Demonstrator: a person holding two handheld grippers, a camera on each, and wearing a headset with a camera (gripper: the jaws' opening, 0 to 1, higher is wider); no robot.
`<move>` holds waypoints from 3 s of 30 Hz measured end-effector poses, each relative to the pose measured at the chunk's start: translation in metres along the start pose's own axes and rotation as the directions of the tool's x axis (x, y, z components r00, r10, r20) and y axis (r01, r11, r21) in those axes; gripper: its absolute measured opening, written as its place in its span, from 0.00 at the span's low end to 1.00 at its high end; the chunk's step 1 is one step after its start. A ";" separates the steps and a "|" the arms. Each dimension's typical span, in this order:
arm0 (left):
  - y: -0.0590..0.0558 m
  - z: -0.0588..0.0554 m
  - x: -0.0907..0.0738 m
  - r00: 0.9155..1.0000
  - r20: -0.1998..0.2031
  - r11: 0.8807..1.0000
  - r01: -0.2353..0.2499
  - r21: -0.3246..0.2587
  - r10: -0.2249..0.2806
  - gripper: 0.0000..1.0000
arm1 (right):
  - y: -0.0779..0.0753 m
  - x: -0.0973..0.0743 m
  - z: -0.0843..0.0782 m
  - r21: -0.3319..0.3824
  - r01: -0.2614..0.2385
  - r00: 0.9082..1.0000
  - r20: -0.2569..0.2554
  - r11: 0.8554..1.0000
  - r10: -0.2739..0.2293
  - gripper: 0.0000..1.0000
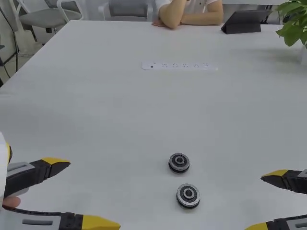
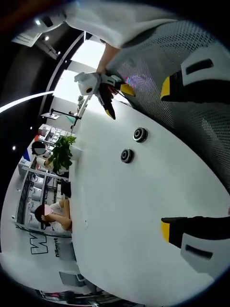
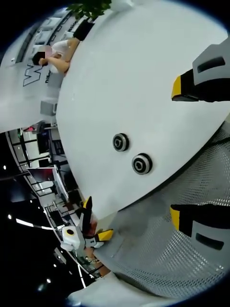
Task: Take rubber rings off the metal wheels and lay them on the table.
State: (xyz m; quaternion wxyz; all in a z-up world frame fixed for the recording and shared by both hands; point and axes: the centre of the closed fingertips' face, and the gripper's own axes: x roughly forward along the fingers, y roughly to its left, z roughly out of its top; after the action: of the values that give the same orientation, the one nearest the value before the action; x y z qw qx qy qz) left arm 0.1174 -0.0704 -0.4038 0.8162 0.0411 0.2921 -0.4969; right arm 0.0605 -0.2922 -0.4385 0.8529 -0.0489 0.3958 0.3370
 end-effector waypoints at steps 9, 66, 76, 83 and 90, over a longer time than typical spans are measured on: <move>-0.002 -0.001 0.001 1.000 -0.004 1.000 0.010 0.004 -0.010 0.99 | 0.000 0.000 -0.001 0.001 0.000 1.000 -0.005 1.000 0.000 0.88; 0.004 0.000 -0.002 1.000 0.006 1.000 -0.024 0.006 0.024 0.96 | 0.000 -0.001 0.001 -0.006 0.001 1.000 0.011 1.000 -0.001 0.85; 0.006 0.001 -0.004 0.999 0.014 0.999 -0.040 0.008 0.040 0.95 | 0.001 -0.002 0.001 -0.009 -0.002 1.000 0.011 1.000 0.002 0.83; 0.002 0.002 -0.003 1.000 0.006 0.999 -0.026 0.044 0.025 0.95 | 0.001 -0.002 0.003 -0.006 -0.007 1.000 0.029 1.000 0.007 0.83; -0.011 0.004 0.000 0.999 -0.036 0.986 0.031 0.163 -0.026 0.95 | 0.002 -0.004 0.012 -0.002 -0.009 0.997 0.071 1.000 0.009 0.83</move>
State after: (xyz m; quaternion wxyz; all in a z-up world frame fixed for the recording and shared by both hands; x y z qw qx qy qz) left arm 0.1103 -0.0771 -0.3981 0.7978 0.1121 0.2647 -0.5300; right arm 0.0648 -0.2885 -0.4268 0.8650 -0.0358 0.3650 0.3426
